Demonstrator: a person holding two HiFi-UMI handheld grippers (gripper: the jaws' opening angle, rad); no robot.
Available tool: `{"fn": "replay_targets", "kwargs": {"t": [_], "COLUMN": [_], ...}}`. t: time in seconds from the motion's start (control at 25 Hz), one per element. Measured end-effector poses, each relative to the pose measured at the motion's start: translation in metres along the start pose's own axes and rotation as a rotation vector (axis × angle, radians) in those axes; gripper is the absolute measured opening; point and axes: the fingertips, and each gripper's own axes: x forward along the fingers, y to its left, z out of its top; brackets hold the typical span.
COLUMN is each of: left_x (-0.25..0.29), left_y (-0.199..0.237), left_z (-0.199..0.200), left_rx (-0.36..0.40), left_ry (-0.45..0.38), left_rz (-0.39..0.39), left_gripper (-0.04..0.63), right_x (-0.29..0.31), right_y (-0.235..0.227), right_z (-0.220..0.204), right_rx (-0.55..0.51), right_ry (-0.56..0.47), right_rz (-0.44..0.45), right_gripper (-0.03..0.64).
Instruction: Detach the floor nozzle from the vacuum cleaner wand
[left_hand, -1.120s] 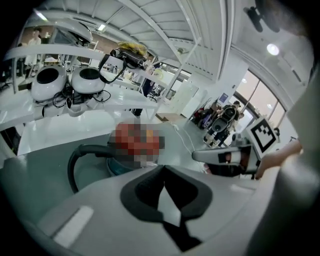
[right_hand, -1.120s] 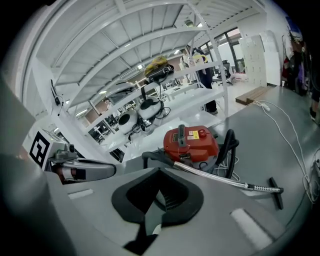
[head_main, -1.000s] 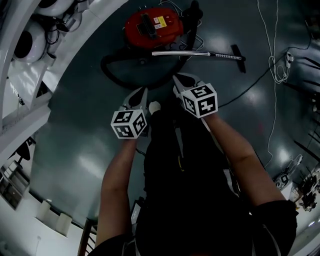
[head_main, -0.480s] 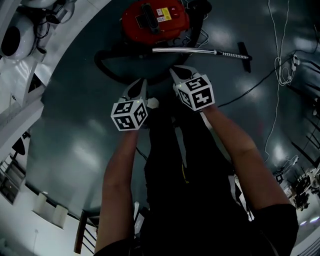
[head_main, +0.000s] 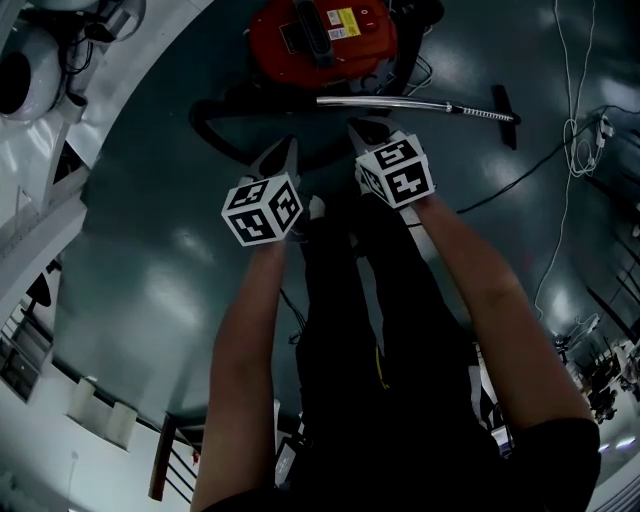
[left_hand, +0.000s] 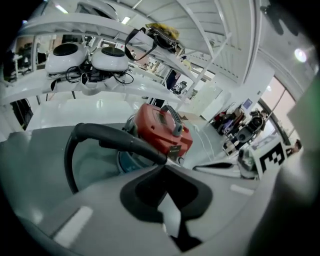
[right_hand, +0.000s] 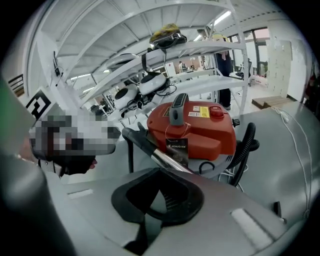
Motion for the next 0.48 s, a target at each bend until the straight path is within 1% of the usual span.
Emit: {"fn": "replay_targets", "kwargs": {"t": [0.16, 0.24, 0.32, 0.4, 0.48], "left_x": [0.010, 0.013, 0.014, 0.015, 0.017], "left_y": [0.010, 0.013, 0.016, 0.019, 0.021], "left_z": [0.015, 0.020, 0.024, 0.028, 0.031], "left_rx": [-0.037, -0.068, -0.122, -0.192, -0.257], "left_ry": [-0.040, -0.056, -0.068, -0.080, -0.093], "left_rz": [0.030, 0.040, 0.038, 0.036, 0.038], "left_gripper": [0.009, 0.009, 0.012, 0.053, 0.092], "right_x": [0.015, 0.017, 0.020, 0.023, 0.026], "right_y": [-0.004, -0.005, -0.004, -0.003, -0.004], "right_z": [0.003, 0.004, 0.005, 0.006, 0.007], "right_rx": [-0.034, -0.062, -0.099, -0.135, -0.161], "right_ry": [0.002, 0.007, 0.016, 0.021, 0.022], "right_rz": [0.012, 0.011, 0.014, 0.026, 0.040], "right_gripper": [-0.002, -0.002, 0.000, 0.004, 0.033]}}
